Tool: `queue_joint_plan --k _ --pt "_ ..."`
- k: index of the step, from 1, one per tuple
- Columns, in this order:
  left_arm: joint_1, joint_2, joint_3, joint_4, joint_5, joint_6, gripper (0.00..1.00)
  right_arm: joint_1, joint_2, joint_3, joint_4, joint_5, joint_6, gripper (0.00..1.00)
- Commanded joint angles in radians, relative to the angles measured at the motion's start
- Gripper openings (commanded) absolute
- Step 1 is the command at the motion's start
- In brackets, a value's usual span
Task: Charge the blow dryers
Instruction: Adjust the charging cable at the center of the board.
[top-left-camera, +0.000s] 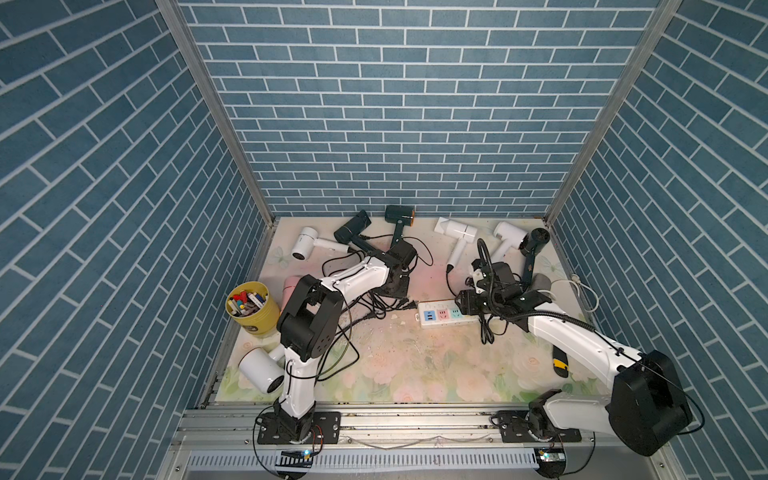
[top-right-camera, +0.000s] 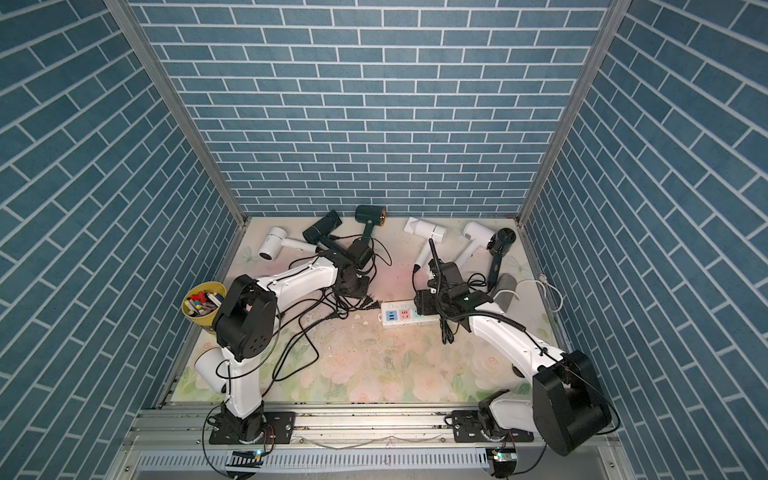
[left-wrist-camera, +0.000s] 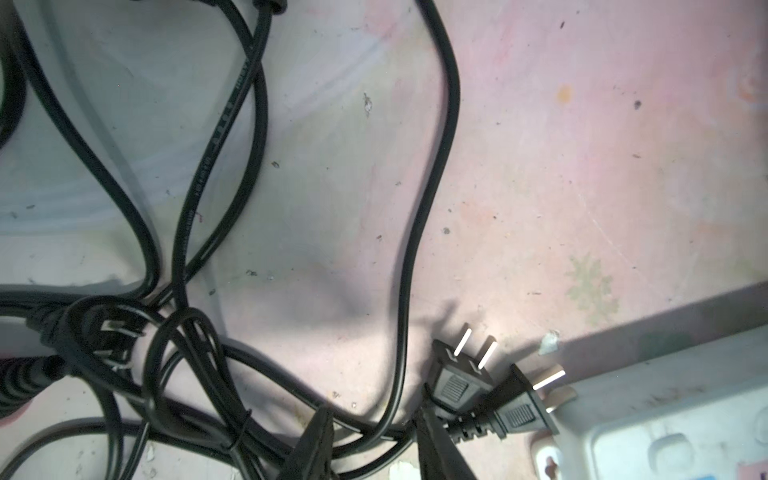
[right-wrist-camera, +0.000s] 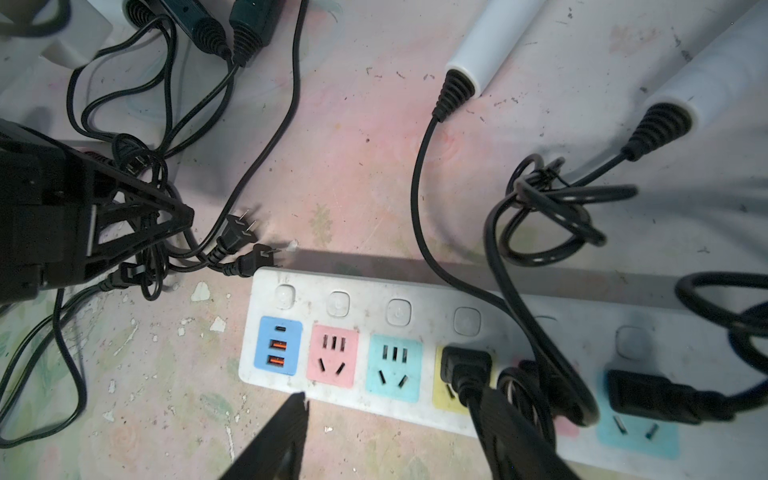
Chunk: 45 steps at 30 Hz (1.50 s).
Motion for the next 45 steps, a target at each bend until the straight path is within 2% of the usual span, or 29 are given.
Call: queue_joint_plan --k 1,7,15,18,21,33,39,45 --pt "0.006 -0.014 -0.015 -0.030 -0.018 0.012 0.40 0.004 -0.013 0.010 -0.002 -0.004 0.002 0.68" --pt "0.006 -0.015 -0.034 -0.011 0.034 0.013 0.58 0.004 -0.011 0.008 0.001 -0.004 0.002 0.68" --pt "-0.009 0.038 0.031 -0.077 0.041 0.039 0.60 0.004 -0.016 0.000 0.011 -0.036 0.004 0.64" --pt "-0.029 0.044 0.043 -0.093 0.031 0.048 0.67 0.004 -0.023 -0.005 0.019 -0.048 -0.001 0.61" --pt "-0.039 0.069 0.072 -0.123 -0.003 0.057 0.69 0.004 -0.024 -0.006 0.022 -0.054 -0.002 0.58" --pt "-0.057 0.180 0.136 -0.119 0.022 0.073 0.60 0.003 -0.018 -0.006 0.022 -0.060 -0.001 0.55" --pt "-0.057 0.227 0.165 -0.125 0.031 0.082 0.44 0.004 -0.025 -0.009 0.022 -0.064 0.001 0.52" --pt "-0.056 0.188 0.209 -0.157 0.005 0.112 0.26 0.004 -0.017 -0.011 0.032 -0.078 0.005 0.44"
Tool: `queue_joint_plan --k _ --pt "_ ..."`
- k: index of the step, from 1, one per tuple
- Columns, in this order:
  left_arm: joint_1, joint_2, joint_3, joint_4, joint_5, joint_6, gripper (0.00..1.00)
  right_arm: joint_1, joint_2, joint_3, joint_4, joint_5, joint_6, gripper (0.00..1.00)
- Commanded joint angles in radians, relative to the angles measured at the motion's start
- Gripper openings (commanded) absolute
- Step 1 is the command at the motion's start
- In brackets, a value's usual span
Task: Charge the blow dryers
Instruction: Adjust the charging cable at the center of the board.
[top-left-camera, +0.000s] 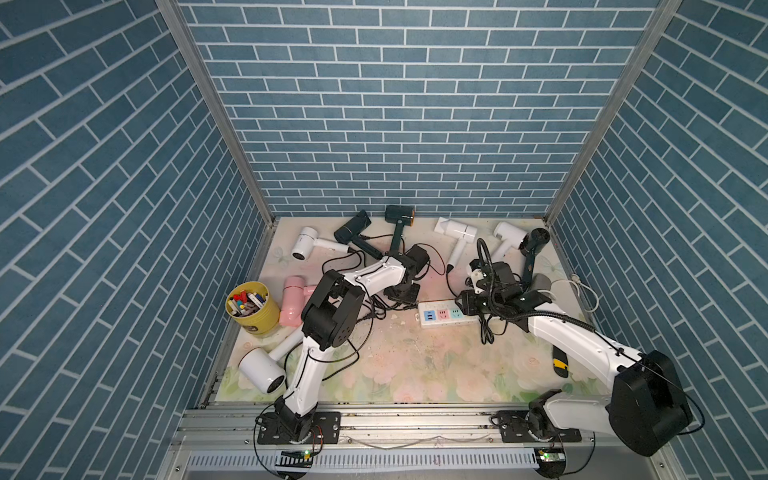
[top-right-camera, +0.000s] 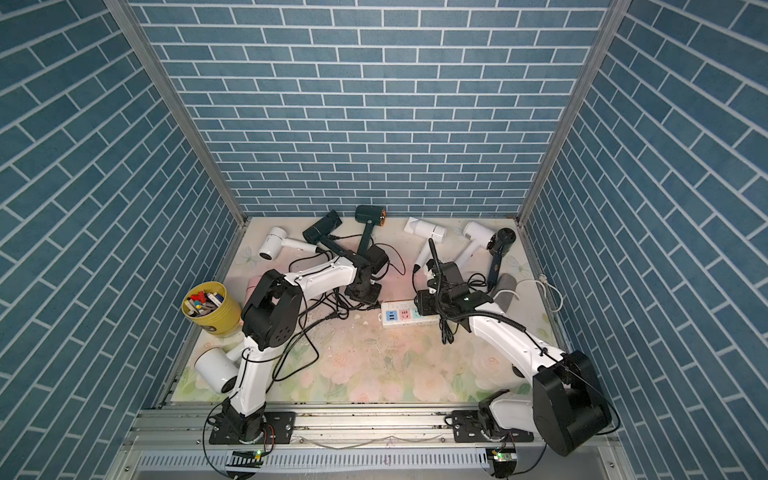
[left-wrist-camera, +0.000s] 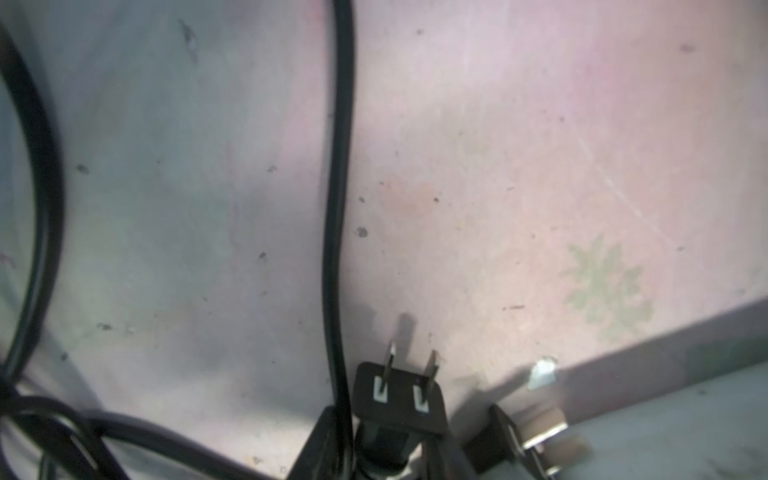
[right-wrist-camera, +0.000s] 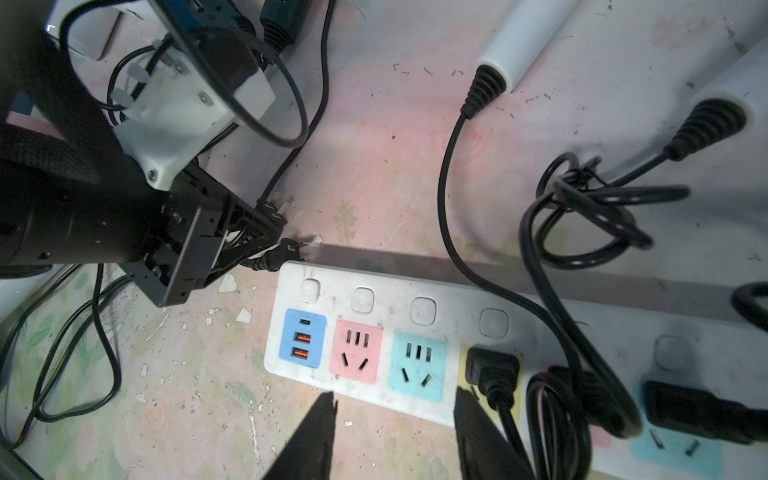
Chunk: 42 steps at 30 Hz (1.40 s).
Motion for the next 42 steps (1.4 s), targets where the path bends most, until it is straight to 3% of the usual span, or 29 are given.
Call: queue_joint_plan --k 1,9,17,31,36,42 --pt "0.000 -0.021 0.038 -0.046 -0.032 0.030 0.23 0.004 -0.016 -0.009 0.019 -0.017 0.002 0.44" --pt "0.082 -0.162 0.023 -0.058 -0.042 0.055 0.20 0.004 -0.031 -0.015 0.022 -0.001 0.001 0.38" --pt "0.163 -0.343 -0.133 0.004 0.002 0.030 0.20 0.004 -0.045 -0.014 0.016 0.007 -0.011 0.38" --pt "0.194 -0.429 -0.321 0.094 0.075 0.002 0.21 0.012 -0.031 -0.010 0.024 -0.086 -0.058 0.39" --pt "0.198 -0.437 -0.379 0.114 0.039 -0.012 0.23 0.076 -0.015 0.020 0.004 -0.118 -0.116 0.40" --pt "0.200 -0.441 -0.406 0.167 0.077 -0.026 0.23 0.191 0.106 0.145 -0.094 -0.096 -0.190 0.40"
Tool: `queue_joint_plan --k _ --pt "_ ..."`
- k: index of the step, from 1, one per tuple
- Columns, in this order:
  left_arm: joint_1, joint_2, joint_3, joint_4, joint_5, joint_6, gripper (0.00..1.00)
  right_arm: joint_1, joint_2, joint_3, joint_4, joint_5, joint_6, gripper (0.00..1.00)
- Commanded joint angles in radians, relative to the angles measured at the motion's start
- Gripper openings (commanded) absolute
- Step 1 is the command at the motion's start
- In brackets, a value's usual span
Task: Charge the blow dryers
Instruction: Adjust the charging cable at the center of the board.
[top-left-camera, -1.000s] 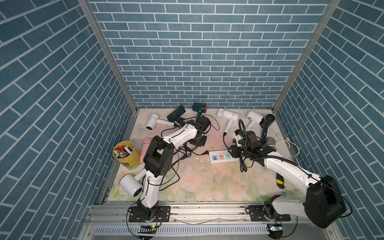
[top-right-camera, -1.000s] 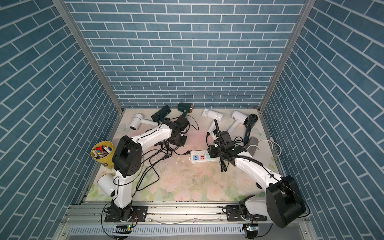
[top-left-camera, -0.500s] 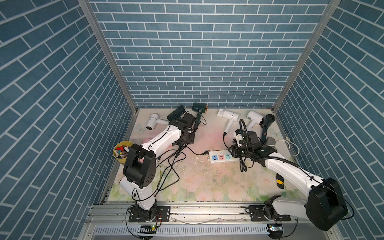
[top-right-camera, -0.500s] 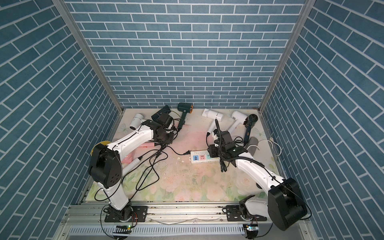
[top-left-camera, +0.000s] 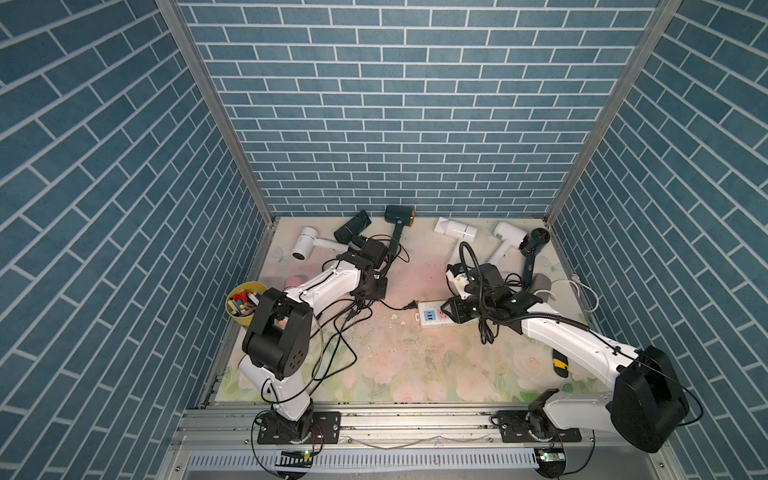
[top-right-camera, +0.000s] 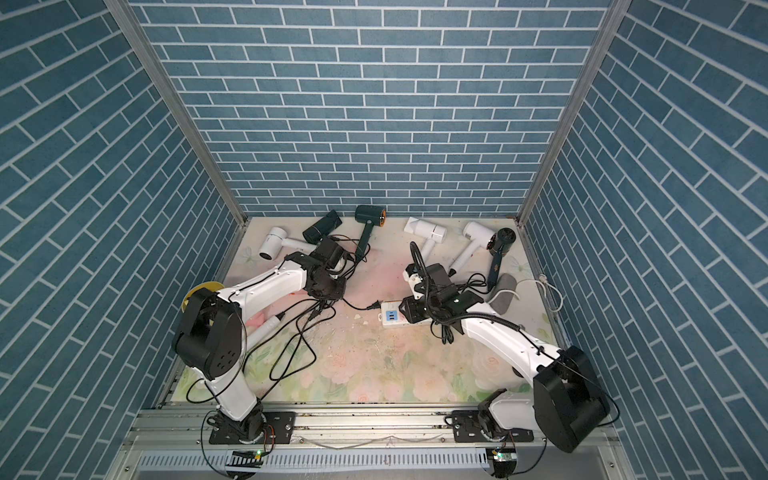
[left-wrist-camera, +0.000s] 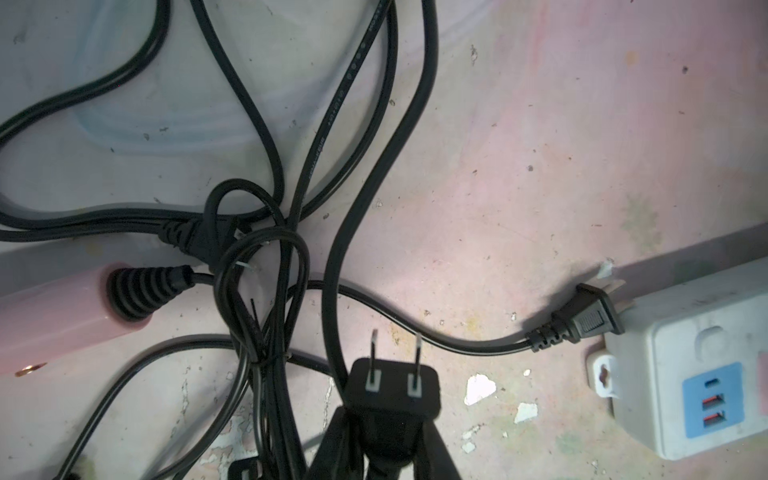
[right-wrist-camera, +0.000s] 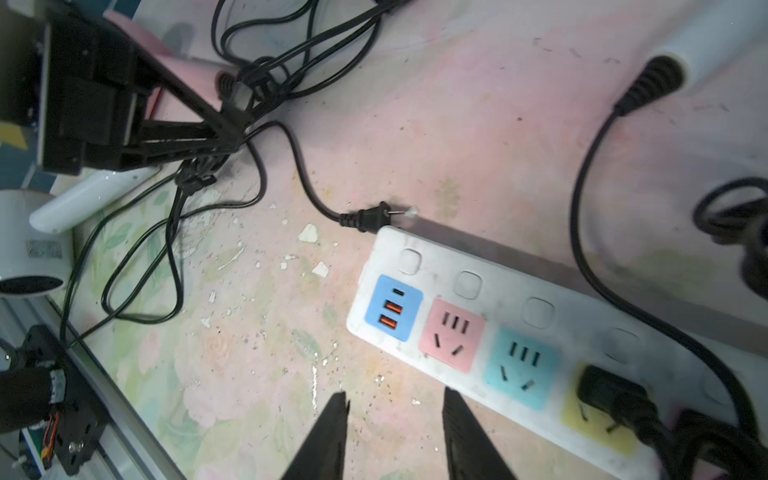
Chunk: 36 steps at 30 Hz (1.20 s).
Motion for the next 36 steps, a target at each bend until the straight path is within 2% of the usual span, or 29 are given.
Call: queue_joint_plan --k 1,6,10,13,15,19,24,28,36 --pt "0.012 -0.029 -0.009 0.028 0.017 -0.013 0.23 0.058 0.087 0.092 -0.079 -0.002 -0.098 0.40" --pt "0.013 -0.014 0.018 0.029 0.065 -0.013 0.25 0.118 0.264 0.254 -0.181 0.024 -0.138 0.40" --pt "0.012 -0.033 -0.043 0.082 0.126 -0.018 0.31 0.119 0.357 0.385 -0.266 0.092 -0.101 0.40" --pt "0.012 -0.093 -0.138 0.188 0.198 -0.021 0.47 0.115 0.403 0.456 -0.297 0.105 -0.050 0.40" --pt "0.012 -0.134 -0.182 0.236 0.206 -0.025 0.59 0.115 0.426 0.490 -0.302 0.092 -0.027 0.41" --pt "0.020 -0.229 -0.266 0.301 0.138 -0.030 0.70 0.117 0.474 0.545 -0.301 0.057 -0.029 0.41" --pt "0.084 -0.366 -0.386 0.381 0.081 -0.092 0.81 0.160 0.528 0.625 -0.351 -0.005 -0.161 0.41" --pt "0.142 -0.449 -0.472 0.443 0.081 -0.152 0.87 0.223 0.593 0.715 -0.458 0.026 -0.328 0.40" --pt "0.300 -0.536 -0.587 0.556 0.203 -0.251 0.87 0.269 0.793 0.953 -0.603 0.064 -0.461 0.38"
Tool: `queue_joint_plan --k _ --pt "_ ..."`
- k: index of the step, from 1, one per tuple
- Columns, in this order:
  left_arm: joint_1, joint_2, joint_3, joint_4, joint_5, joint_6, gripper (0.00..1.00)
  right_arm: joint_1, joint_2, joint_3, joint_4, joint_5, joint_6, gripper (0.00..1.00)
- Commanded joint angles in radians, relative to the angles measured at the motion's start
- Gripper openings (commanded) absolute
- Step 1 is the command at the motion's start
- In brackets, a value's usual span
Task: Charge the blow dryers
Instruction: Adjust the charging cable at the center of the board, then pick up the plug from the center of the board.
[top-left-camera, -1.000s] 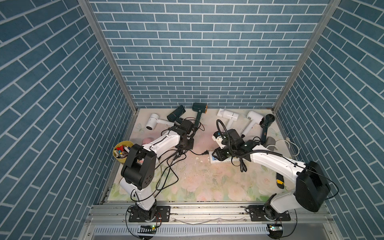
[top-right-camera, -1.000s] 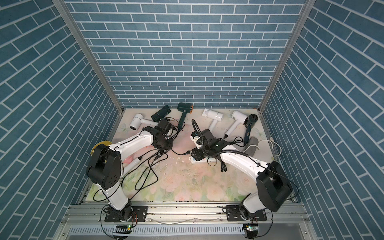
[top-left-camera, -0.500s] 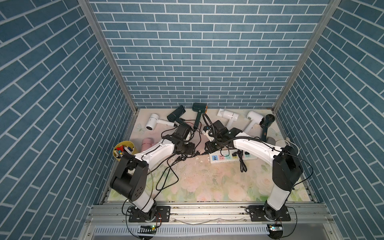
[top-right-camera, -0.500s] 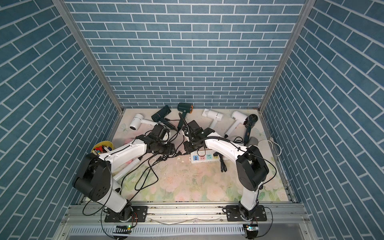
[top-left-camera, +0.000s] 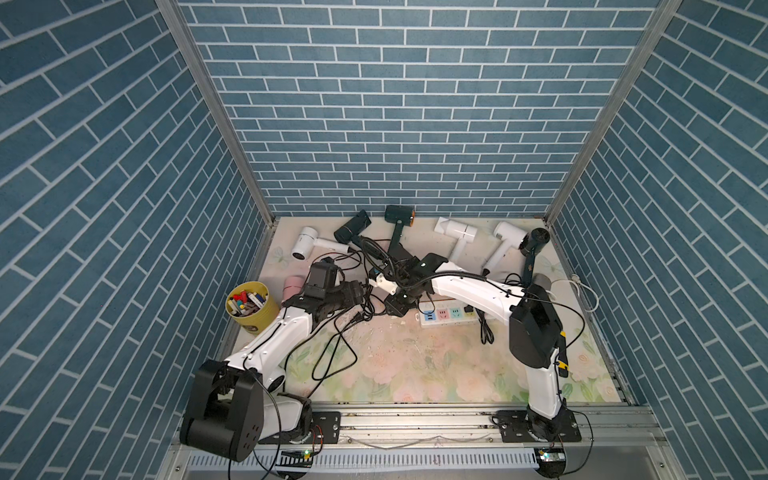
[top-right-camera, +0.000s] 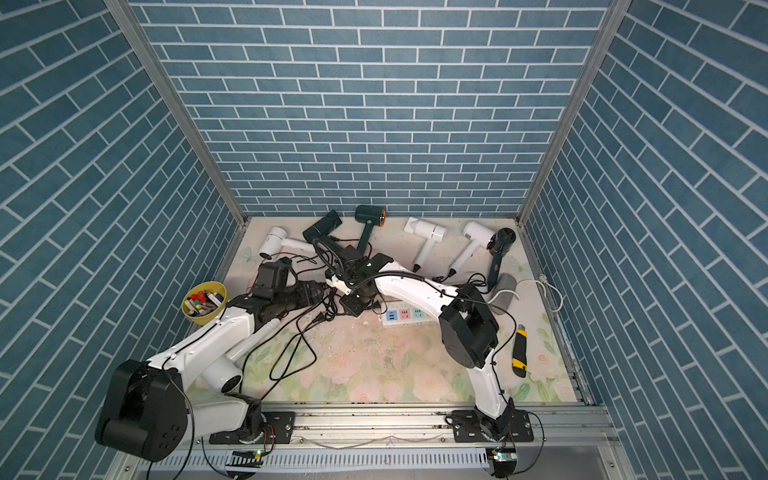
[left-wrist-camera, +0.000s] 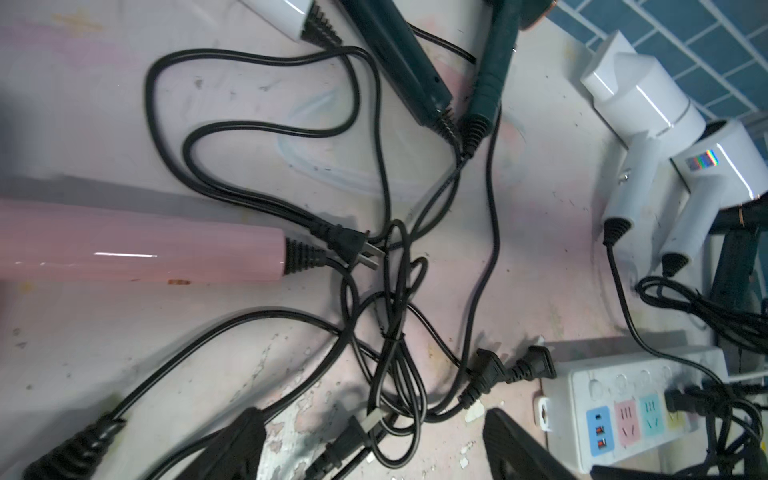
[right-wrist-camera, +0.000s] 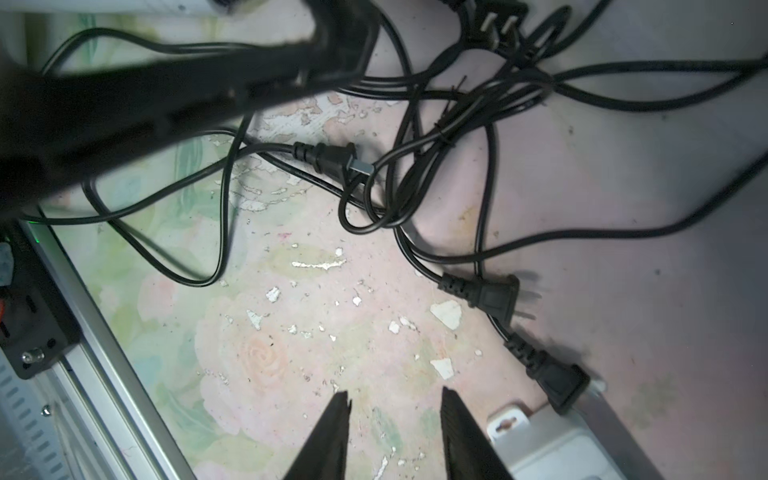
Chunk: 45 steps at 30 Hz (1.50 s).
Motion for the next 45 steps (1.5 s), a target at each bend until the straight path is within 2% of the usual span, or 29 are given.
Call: queue_joint_plan --k 1,4,9,12,14,19,21,27,31,33,35,45 --pt "0.049 -0.035 -0.046 0.073 0.057 -0.056 0.87 0.004 0.102 0.113 -0.127 0.048 -0.112 0.38" --pt "0.076 -0.071 -0.068 0.081 0.053 -0.067 0.87 -0.001 0.221 0.272 -0.184 0.076 -0.043 0.38" --pt "0.104 -0.132 -0.108 0.089 0.026 -0.075 0.88 -0.001 0.368 0.488 -0.256 0.034 0.034 0.38" --pt "0.110 -0.149 -0.118 0.092 0.012 -0.072 0.89 0.001 0.378 0.489 -0.257 0.031 0.024 0.38" --pt "0.112 -0.150 -0.118 0.090 0.009 -0.071 0.89 -0.010 0.365 0.470 -0.256 0.079 0.033 0.38" --pt "0.112 -0.138 -0.121 0.103 0.022 -0.074 0.89 -0.063 0.326 0.451 -0.241 0.154 0.150 0.38" --pt "0.112 -0.130 -0.119 0.103 0.025 -0.074 0.89 -0.067 0.311 0.434 -0.246 0.166 0.157 0.37" --pt "0.113 -0.118 -0.116 0.111 0.039 -0.075 0.89 -0.066 0.191 0.239 -0.233 0.110 -0.038 0.36" --pt "0.112 -0.117 -0.119 0.116 0.043 -0.075 0.89 -0.067 0.127 0.144 -0.240 0.116 -0.167 0.46" --pt "0.113 -0.117 -0.118 0.118 0.043 -0.075 0.89 -0.067 0.127 0.132 -0.251 0.128 -0.209 0.54" --pt "0.112 -0.117 -0.119 0.119 0.042 -0.074 0.89 -0.068 0.134 0.135 -0.264 0.138 -0.240 0.57" --pt "0.113 -0.109 -0.123 0.131 0.042 -0.070 0.89 -0.068 0.249 0.212 -0.310 0.196 -0.326 0.53"
